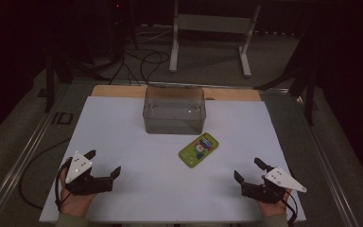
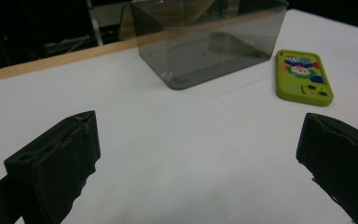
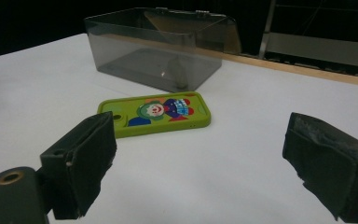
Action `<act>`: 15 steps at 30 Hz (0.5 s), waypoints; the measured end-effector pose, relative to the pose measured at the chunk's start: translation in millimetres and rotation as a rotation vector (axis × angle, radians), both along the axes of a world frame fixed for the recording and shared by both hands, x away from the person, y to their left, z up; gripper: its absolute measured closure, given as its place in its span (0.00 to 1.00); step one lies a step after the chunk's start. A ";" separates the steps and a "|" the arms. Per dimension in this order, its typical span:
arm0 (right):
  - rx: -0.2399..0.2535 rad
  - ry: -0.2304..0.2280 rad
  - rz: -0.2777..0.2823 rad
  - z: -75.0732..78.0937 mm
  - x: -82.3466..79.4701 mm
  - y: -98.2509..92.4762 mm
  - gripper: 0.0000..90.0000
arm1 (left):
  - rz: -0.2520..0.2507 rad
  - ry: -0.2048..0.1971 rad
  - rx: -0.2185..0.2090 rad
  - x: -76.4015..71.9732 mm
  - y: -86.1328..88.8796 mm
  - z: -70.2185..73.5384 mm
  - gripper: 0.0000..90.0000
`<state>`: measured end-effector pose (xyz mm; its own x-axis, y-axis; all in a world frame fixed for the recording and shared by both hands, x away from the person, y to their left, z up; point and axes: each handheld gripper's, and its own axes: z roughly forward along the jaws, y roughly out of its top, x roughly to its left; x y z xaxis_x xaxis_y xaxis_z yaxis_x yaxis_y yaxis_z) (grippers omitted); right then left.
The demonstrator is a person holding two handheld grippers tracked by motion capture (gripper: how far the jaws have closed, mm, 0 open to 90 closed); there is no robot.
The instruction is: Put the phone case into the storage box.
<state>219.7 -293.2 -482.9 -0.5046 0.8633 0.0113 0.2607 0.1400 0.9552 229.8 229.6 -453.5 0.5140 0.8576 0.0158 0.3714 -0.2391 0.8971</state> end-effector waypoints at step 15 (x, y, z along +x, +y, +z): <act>-0.018 0.014 -0.005 -3.4 0.4 2.5 0.11 | -0.042 0.045 0.037 31.0 -31.7 9.7 0.00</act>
<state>220.1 -290.7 -486.3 -0.5001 0.8659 0.0024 0.2747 0.1560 0.9488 260.9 197.9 -443.8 0.5508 0.8343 0.0234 0.4002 -0.2886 0.8698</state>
